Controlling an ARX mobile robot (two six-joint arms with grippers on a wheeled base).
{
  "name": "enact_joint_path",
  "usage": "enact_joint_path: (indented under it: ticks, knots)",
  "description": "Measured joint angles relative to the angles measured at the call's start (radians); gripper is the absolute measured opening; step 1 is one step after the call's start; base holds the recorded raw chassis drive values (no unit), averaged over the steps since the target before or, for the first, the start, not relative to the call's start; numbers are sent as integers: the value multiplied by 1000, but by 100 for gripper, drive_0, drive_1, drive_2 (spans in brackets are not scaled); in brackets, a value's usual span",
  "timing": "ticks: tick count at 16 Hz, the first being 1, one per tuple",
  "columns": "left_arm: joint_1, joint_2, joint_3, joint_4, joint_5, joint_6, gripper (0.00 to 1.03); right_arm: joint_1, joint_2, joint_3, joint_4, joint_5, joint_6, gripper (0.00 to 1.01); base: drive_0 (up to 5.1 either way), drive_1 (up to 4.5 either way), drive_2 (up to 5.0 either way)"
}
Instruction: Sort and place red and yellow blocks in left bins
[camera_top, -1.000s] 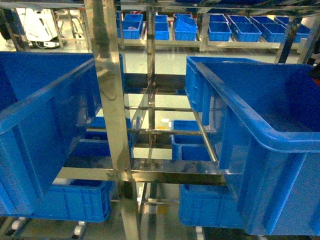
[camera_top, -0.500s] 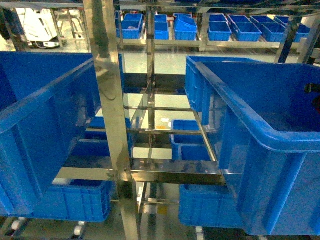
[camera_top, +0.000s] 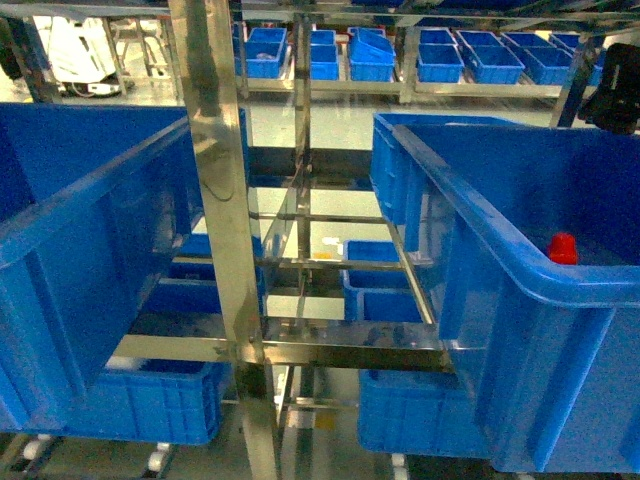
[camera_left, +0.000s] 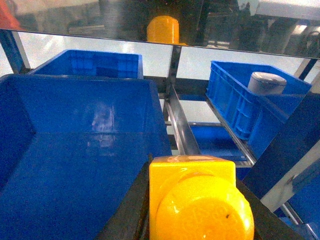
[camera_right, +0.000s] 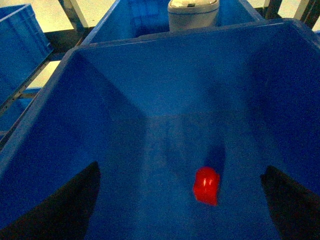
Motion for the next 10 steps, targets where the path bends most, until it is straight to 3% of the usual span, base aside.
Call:
enact_joint_path:
  ticks: [2, 5, 7, 9, 10]
  knots:
    - [0, 0, 0, 0, 0, 0, 27, -4, -129, -127, -37, -11, -15, 98, 0, 0, 0]
    - [0, 0, 0, 0, 0, 0, 27, 8, -327, -307, -74, 3, -66, 98, 0, 0, 0]
    - [0, 0, 0, 0, 0, 0, 27, 7, -485, -365, -103, -1, -75, 98, 0, 0, 0]
    - [0, 0, 0, 0, 0, 0, 27, -54, -700, -420, -167, -19, -66, 98, 0, 0, 0]
    - [0, 0, 0, 0, 0, 0, 27, -76, -808, -447, -194, 3, -63, 98, 0, 0, 0]
